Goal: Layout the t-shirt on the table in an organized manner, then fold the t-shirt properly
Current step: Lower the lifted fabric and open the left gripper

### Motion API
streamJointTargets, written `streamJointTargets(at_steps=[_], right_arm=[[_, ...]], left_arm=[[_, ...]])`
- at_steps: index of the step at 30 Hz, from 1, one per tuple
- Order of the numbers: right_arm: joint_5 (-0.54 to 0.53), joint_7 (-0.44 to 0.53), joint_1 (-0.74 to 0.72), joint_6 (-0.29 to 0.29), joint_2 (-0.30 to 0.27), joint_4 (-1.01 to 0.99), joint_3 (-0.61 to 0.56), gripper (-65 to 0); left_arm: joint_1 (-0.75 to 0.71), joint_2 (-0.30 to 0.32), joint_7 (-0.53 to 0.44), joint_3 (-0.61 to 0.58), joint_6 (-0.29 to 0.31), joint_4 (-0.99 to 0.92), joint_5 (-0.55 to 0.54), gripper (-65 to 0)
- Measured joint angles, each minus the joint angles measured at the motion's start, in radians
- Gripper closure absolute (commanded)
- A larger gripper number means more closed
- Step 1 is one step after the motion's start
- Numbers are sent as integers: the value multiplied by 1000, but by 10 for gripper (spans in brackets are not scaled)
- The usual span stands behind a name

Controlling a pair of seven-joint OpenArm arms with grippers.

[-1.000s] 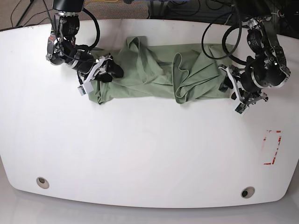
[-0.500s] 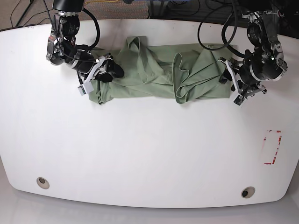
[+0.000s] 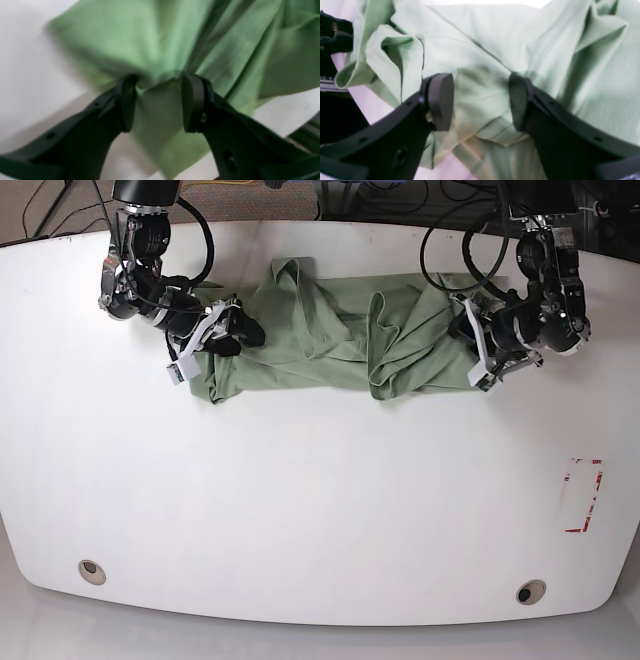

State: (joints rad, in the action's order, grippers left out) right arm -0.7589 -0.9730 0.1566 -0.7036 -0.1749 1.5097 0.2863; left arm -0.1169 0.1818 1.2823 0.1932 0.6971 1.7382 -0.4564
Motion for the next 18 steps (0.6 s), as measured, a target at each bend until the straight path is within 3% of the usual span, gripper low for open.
streamJointTargets(at_steps=[18], right_arm=[[0,0,0,0,0,0,0,-335]], left_arm=[[-2,8,3,-26,0,37,6,-279]])
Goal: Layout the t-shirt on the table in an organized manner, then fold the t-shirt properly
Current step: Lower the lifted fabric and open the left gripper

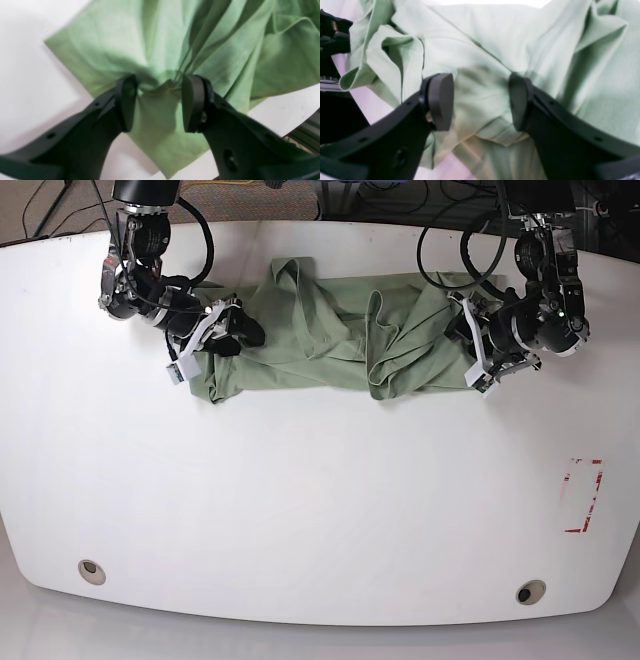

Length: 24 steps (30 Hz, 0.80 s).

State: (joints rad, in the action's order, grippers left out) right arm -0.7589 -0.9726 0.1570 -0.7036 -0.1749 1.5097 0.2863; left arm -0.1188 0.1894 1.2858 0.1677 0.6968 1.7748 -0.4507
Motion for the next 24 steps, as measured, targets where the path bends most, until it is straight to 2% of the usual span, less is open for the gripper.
streamJointTargets(at_steps=[15,24], right_arm=[[0,0,0,0,0,0,0,-335],[0,0,0,0,0,0,0,-335]], left_arm=[[2,8,1,-186,0,47,-2,-279],[3,14,1,-240,0,47,2,-275]])
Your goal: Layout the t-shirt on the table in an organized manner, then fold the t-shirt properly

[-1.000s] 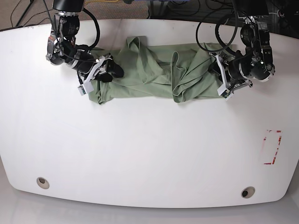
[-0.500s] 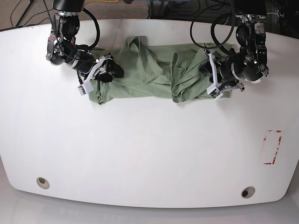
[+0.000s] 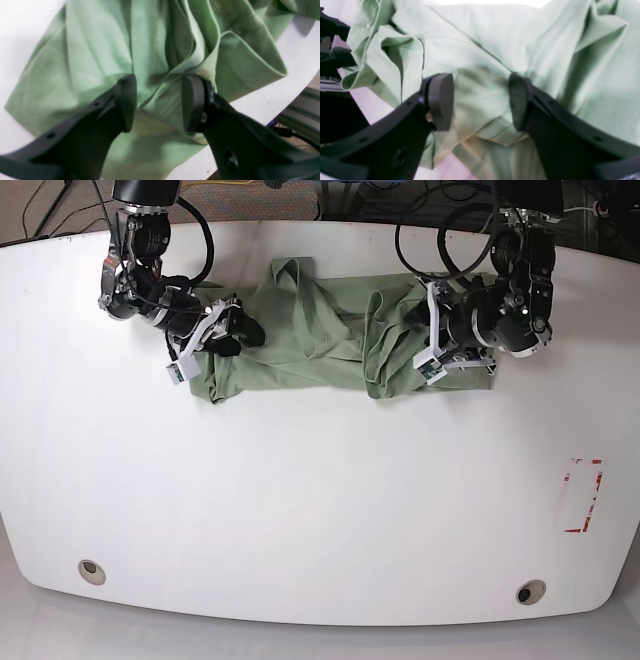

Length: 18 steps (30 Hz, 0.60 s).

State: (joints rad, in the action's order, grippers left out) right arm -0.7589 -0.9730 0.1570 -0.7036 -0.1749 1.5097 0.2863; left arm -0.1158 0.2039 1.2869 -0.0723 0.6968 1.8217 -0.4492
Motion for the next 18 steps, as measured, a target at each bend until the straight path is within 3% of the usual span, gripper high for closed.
streamJointTargets(at_steps=[13,18], right_arm=[[0,0,0,0,0,0,0,-335],[0,0,0,0,0,0,0,-335]], left_arm=[[18,-18,7,-128,0,22,5,-275],[62,-63,23,-201,0,54,-5,-275]])
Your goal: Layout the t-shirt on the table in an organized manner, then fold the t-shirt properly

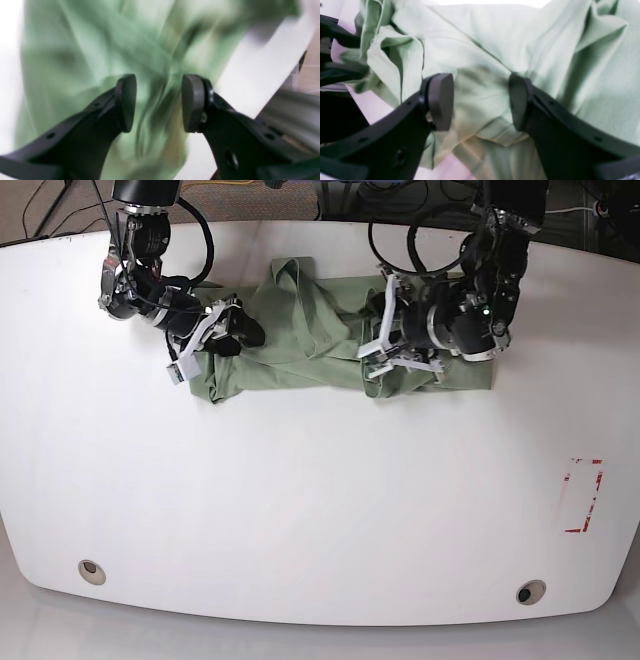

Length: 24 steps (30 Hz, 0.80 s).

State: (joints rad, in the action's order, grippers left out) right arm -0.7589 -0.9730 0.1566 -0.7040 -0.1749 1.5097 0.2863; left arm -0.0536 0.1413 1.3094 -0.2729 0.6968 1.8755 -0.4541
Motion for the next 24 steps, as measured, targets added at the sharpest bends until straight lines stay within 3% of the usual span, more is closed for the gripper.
streamJointTargets(at_steps=[7,12,18,24], right_arm=[[0,0,0,0,0,0,0,-335],[0,0,0,0,0,0,0,-335],[0,0,1,0,0,0,0,-335],[0,0,0,0,0,0,0,-335]], left_arm=[[55,-85,42,-23,0,3,-5,-275],[95,-108,68,-22,0,4,2,-275],[112,-99,74,32,0,34,-10,-274],[108,-33,84,182,-1,37,32,-274]])
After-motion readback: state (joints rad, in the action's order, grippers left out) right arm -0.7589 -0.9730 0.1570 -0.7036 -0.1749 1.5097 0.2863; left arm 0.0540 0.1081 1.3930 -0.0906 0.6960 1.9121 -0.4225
